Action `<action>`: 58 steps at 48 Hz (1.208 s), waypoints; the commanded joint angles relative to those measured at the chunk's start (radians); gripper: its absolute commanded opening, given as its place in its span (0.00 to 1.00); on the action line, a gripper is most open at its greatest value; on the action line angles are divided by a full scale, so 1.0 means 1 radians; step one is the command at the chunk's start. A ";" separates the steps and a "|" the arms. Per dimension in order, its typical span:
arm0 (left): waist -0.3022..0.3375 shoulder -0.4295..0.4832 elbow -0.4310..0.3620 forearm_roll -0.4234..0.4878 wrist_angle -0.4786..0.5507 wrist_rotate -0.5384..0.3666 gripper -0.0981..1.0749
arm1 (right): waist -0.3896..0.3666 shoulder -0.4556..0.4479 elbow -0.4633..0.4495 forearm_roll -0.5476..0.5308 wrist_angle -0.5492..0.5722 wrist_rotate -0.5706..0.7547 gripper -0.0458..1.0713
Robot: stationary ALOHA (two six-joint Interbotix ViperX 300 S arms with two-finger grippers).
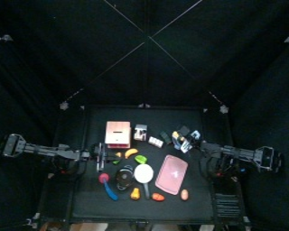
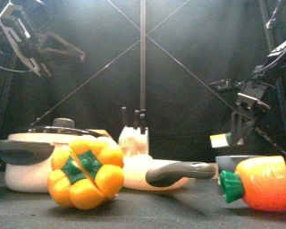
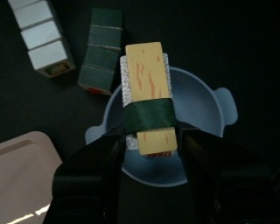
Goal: Place egg sushi in bowl
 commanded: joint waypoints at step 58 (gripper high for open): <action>0.002 0.000 -0.015 0.002 -0.009 0.002 0.05 | -0.058 -0.015 0.064 0.012 -0.066 -0.002 0.87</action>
